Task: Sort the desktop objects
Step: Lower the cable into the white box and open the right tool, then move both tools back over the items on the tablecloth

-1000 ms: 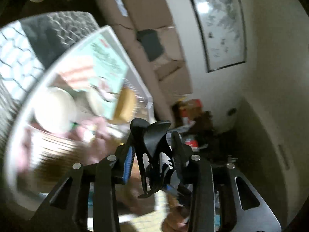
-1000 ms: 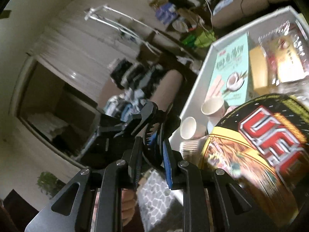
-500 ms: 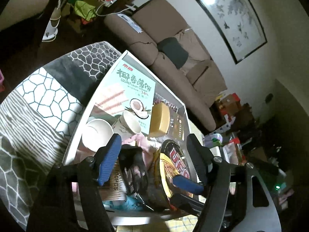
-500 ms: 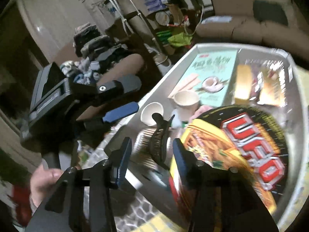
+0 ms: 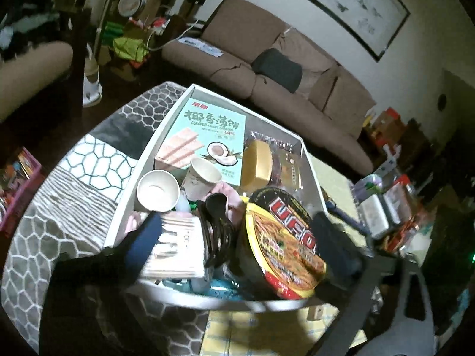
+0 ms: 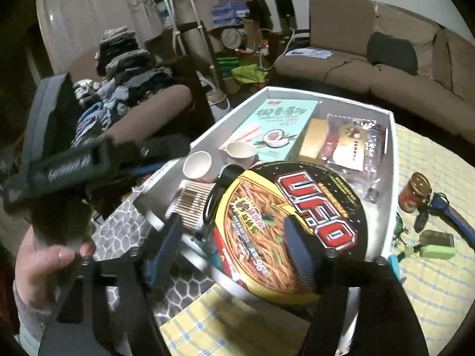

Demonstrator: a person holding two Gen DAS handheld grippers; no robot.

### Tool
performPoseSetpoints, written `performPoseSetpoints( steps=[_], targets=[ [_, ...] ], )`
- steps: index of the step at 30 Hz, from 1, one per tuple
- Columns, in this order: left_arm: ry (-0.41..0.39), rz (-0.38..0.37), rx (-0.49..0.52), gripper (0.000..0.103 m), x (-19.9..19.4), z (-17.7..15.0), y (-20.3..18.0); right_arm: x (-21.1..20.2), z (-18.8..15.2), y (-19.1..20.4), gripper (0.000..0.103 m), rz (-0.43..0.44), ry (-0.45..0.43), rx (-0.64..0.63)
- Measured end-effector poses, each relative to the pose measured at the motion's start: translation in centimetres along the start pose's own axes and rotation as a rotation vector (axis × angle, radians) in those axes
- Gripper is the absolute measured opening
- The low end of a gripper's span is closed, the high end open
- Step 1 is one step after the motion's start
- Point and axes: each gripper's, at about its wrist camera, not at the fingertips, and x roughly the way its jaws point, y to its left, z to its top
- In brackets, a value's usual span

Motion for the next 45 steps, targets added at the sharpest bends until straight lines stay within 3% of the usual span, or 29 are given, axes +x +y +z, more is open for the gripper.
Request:
performPoseSetpoints(
  steps=[3,5,9,22,30,38,41,45],
  targets=[
    [-0.020,0.044,0.054,0.103,-0.5,-0.3,-1.1,-1.3,-0.6,-0.3,0.089,-0.010,-0.009,0.009],
    [-0.032,0.063,0.069,0.103,-1.0,-0.7,-1.7,-2.0,-1.1,-0.6,0.103,-0.013,-0.006,0.019],
    [-0.083,0.134,0.118,0.103,-2.4,-2.0,-3.1,-3.7,-2.1,-1.1,0.103,-0.046,-0.003,0.024],
    [-0.047,0.152,0.218,0.103,-2.2,-6.8,-6.9,-9.8,-6.0,-5.2,0.103,-0.100,-0.041,0.110],
    [-0.024,0.072,0.324,0.103,-2.5,-12.0,-11.2,-15.0,-10.1,-11.3,0.103,-0.159,-0.093,0.222],
    [0.084,-0.039,0.501,0.103,-0.2,-19.5,-18.1,-17.7,-15.5,-18.5,0.103,-0.250,-0.117,0.396],
    [0.117,-0.050,0.540,0.102,1.5,-21.5,-19.7,-17.8,-17.4,-20.5,0.103,-0.228,-0.135,0.464],
    [0.124,-0.008,0.547,0.089,4.0,-22.9,-20.2,-17.4,-19.2,-21.9,0.103,-0.228,-0.134,0.501]
  ],
)
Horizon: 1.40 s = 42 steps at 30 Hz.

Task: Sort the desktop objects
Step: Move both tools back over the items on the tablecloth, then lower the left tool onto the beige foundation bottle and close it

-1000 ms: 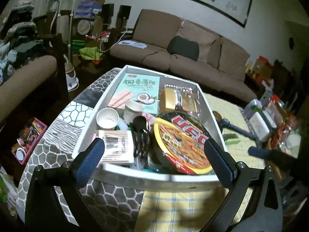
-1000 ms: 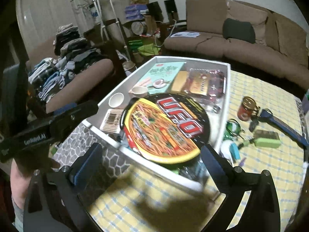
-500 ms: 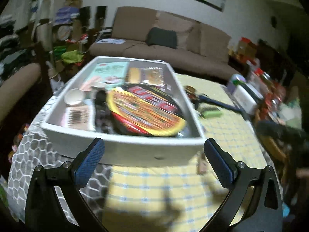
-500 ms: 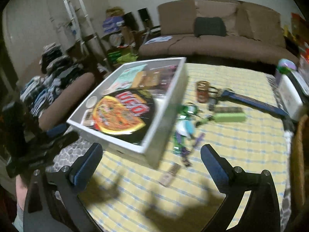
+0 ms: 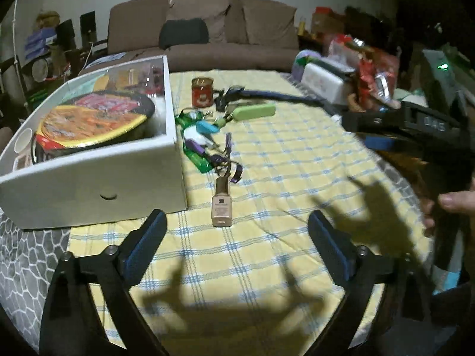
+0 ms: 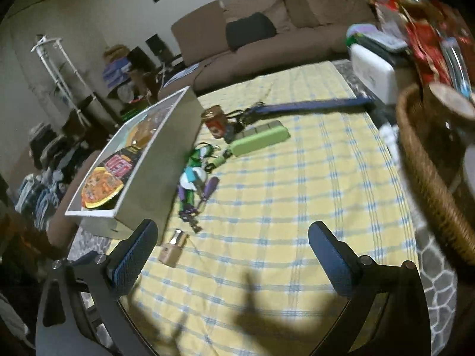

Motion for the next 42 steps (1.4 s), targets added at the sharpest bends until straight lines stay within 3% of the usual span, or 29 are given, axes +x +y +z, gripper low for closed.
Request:
performPoseSetpoints(
  steps=[3,6,11,15,16,21,25,31,36,40,42],
  targets=[
    [0.023,0.007,-0.027,0.078,2.1,-0.4,0.2,0.7,-0.2,-0.6,0.103,0.014,0.033,0.023],
    [0.042,-0.011,-0.064,0.076,3.7,-0.8,0.8,1.1,-0.2,0.0,0.098,0.032,0.039,0.009],
    [0.042,-0.042,-0.072,0.070,5.4,-1.2,0.7,2.5,-0.3,1.9,0.077,0.079,0.090,-0.039],
    [0.048,-0.089,-0.129,0.065,6.4,-1.5,1.5,3.3,-0.8,2.1,0.077,0.092,0.122,-0.030],
    [0.052,-0.102,-0.148,0.057,6.6,-1.5,1.7,3.5,-0.9,2.0,0.077,0.093,0.126,-0.026],
    [0.085,-0.086,-0.183,0.044,7.7,-1.4,2.3,3.9,-1.1,2.2,0.077,0.097,0.144,-0.025],
    [0.096,-0.076,-0.197,0.024,7.9,-1.3,2.7,3.9,-1.1,2.1,0.077,0.098,0.146,-0.021],
    [0.099,-0.095,-0.178,0.022,7.7,-1.3,2.5,4.5,-1.4,2.4,0.077,0.121,0.172,-0.027],
    [0.106,-0.149,-0.135,0.021,6.5,-2.0,0.7,5.8,-1.7,1.6,0.076,0.272,0.222,0.119],
    [0.108,-0.195,-0.099,0.021,5.9,-2.3,-1.1,7.4,-2.6,1.2,0.044,0.353,0.301,0.191],
    [0.113,-0.214,-0.105,0.021,6.0,-2.3,-1.4,8.3,-3.2,1.1,0.042,0.322,0.332,0.194]
  ],
)
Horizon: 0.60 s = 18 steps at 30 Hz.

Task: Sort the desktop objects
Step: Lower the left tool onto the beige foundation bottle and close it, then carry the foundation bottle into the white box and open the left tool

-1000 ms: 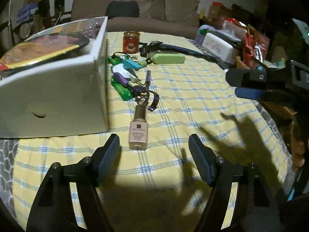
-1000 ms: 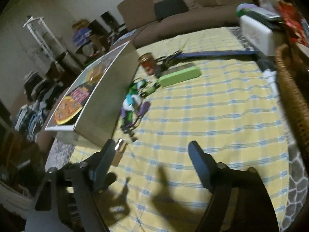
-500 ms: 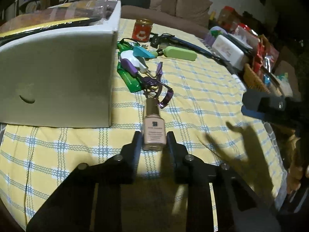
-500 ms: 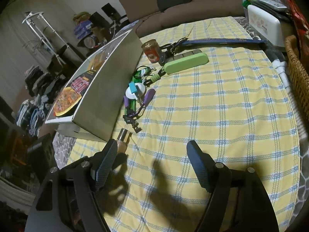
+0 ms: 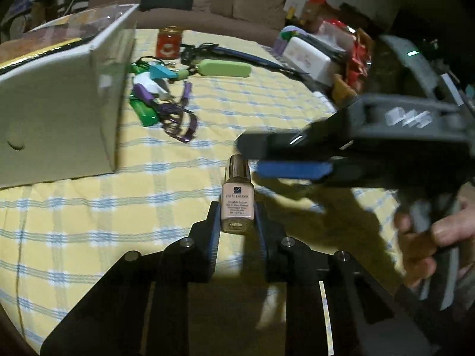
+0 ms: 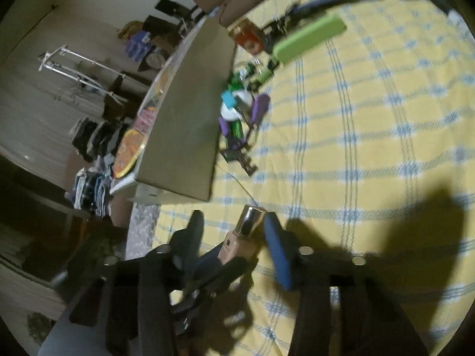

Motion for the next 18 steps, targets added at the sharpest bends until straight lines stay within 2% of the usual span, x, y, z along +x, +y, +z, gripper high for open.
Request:
performPoseSetpoints(
  steps=[3,5,6,12,18],
  targets=[
    [0.011,-0.011,0.000,0.021,0.3,-0.1,-0.3,1.0,-0.2,-1.0,0.037,-0.009,0.024,0.040],
    [0.017,-0.018,0.002,0.021,0.4,-0.2,-0.4,1.1,-0.2,-1.2,0.024,-0.013,0.018,0.047],
    [0.018,-0.019,0.001,0.021,0.4,-0.3,-0.4,1.1,-0.2,-1.4,0.022,-0.006,0.014,0.053],
    [0.003,-0.037,-0.006,0.021,-0.3,0.0,-0.4,0.3,-0.1,-0.5,0.019,0.028,-0.009,0.028],
    [-0.072,-0.083,-0.015,0.021,-4.5,2.4,-0.1,-2.9,0.4,3.8,0.018,0.095,-0.090,-0.063]
  ],
)
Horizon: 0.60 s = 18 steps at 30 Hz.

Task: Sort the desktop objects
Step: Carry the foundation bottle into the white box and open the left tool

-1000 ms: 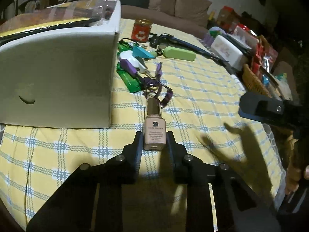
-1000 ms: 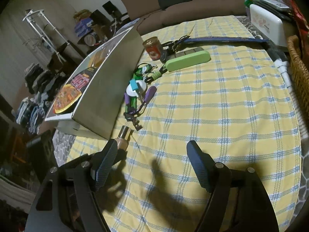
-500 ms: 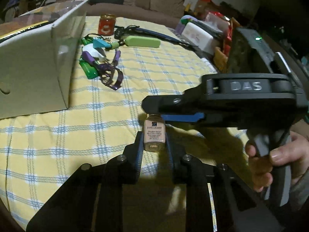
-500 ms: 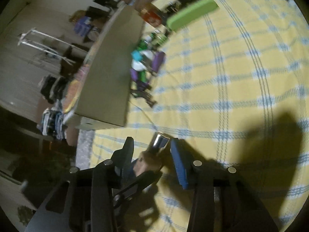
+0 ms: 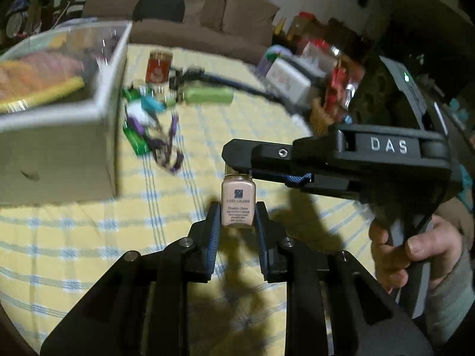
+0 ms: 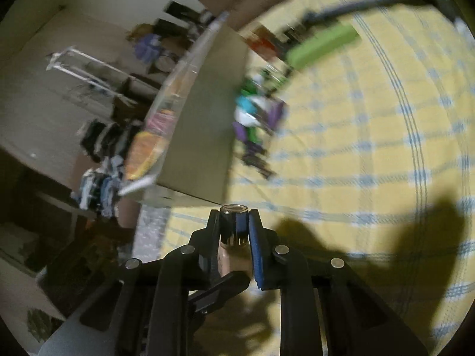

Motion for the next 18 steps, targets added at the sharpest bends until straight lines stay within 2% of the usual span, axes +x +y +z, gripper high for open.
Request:
performPoseSetpoints(
  steps=[4,9,14,18],
  targets=[
    [-0.052,0.005,0.009,0.022,-3.6,2.6,0.7,-0.3,1.4,3.9,0.018,0.043,-0.029,-0.059],
    [-0.093,-0.017,0.010,0.023,-7.9,5.9,4.7,2.8,4.8,10.3,0.018,0.090,-0.008,-0.139],
    [-0.138,0.042,-0.018,0.023,-11.9,8.7,11.5,8.7,8.1,16.4,0.018,0.161,0.032,-0.185],
    [-0.150,0.097,-0.117,0.023,-13.3,8.8,17.7,15.9,10.2,20.2,0.018,0.204,0.102,-0.186]
  ],
)
